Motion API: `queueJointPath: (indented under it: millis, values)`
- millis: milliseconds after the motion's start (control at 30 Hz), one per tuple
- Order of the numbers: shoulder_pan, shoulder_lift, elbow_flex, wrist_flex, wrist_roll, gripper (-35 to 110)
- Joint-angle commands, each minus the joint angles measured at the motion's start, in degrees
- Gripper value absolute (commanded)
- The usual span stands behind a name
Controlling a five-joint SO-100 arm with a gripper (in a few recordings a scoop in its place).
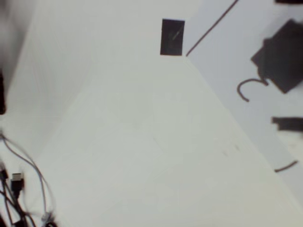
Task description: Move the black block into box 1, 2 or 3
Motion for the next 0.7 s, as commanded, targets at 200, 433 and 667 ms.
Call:
queueJointPath:
  millis: [200,433,667]
  values:
    - [-0.79,20.48,12.92,2.55,-1.93,16]
    - [-2.2,30.76,24.43,2.99,-1.67,3]
    - [-5.27,42.36,35.51,2.81,0.09,0]
